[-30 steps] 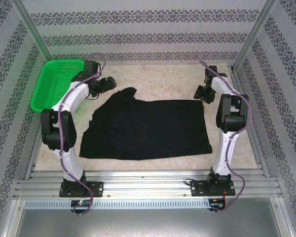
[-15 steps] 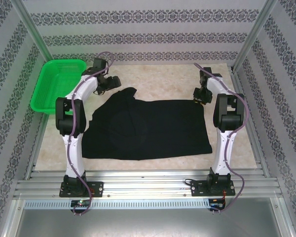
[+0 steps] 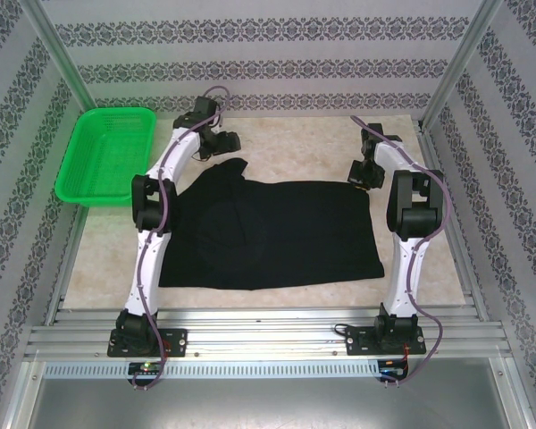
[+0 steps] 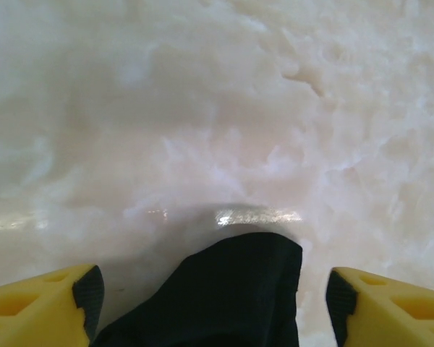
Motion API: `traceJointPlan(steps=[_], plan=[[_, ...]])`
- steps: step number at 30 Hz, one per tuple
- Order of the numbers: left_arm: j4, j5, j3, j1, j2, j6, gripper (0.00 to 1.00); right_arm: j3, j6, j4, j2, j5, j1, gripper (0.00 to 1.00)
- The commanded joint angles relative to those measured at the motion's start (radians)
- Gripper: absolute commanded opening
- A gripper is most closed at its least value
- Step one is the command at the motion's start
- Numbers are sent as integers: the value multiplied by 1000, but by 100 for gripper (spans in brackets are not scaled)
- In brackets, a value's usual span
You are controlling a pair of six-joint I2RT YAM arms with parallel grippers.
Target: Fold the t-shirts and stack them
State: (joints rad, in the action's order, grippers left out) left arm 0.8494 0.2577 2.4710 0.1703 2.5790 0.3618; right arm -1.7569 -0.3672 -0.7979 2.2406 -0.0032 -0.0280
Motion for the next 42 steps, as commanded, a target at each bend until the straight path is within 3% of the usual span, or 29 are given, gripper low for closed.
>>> traceJointPlan(steps=[1,7,9,15,17,28,30,31,33,35,42], plan=[[123,-18,60,8,49,-28,79,22,1,-19,-43,-17,10,0],[100,9,87,18,84,-9,78,78,8,-11,-116,-11,16,0],[83,47,89,24,94,-9,73,107,14,-2,-146,-9,16,0],[61,82,89,22,97,-9,25,119,34,-13,-169,-3,8,0],[41,59,94,12,79,3,15,113,37,-14,-169,-4,7,0],[-68,-24,102,-50,-79,2,12,62,36,14,-157,45,-48,0],[-60,-37,101,-52,-82,-9,16,46,31,12,-144,44,-60,0],[-58,-33,100,-54,-81,-4,27,39,30,11,-138,46,-64,0],[-58,-7,99,-57,-68,7,60,28,30,12,-124,44,-68,0],[-33,-41,98,-58,-66,21,79,14,25,9,-110,44,-72,0],[19,-174,-13,-100,-190,46,100,-17,7,18,-76,55,-85,0]])
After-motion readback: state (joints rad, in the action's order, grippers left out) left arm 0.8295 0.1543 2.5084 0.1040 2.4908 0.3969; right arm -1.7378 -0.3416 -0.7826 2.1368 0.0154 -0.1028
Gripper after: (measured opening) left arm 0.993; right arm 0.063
